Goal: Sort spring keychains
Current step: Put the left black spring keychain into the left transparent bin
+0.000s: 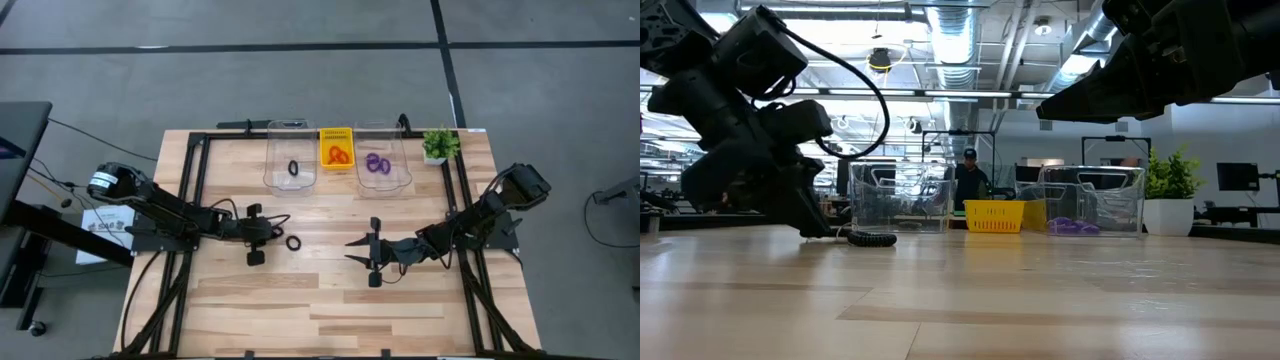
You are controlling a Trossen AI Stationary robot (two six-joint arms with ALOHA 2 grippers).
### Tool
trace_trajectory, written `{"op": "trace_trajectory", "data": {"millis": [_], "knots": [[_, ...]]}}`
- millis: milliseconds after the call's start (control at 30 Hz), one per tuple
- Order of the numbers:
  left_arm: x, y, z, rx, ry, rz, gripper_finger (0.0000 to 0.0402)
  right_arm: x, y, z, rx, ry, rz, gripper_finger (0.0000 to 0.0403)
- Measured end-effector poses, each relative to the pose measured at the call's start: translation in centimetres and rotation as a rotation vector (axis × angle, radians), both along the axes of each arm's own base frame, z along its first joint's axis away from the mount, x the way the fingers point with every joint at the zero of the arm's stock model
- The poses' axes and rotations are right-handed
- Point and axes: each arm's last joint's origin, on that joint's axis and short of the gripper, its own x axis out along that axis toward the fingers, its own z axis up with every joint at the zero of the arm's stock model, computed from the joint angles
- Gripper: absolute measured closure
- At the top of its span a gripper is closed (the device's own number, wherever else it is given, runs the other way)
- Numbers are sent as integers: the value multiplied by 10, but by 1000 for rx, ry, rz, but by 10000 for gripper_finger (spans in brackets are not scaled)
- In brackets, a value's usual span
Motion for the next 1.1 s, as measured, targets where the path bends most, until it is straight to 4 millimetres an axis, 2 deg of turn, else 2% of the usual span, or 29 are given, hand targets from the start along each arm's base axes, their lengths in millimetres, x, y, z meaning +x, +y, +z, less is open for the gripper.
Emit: {"op": "trace_trajectory", "data": {"millis": [267, 1100], "knots": [[2, 0, 2, 14, -16, -19, 374, 0, 0, 0, 0, 0, 0, 282], [5, 0, 6, 56, -67, -12, 369, 0, 0, 0, 0, 0, 0, 282]]}}
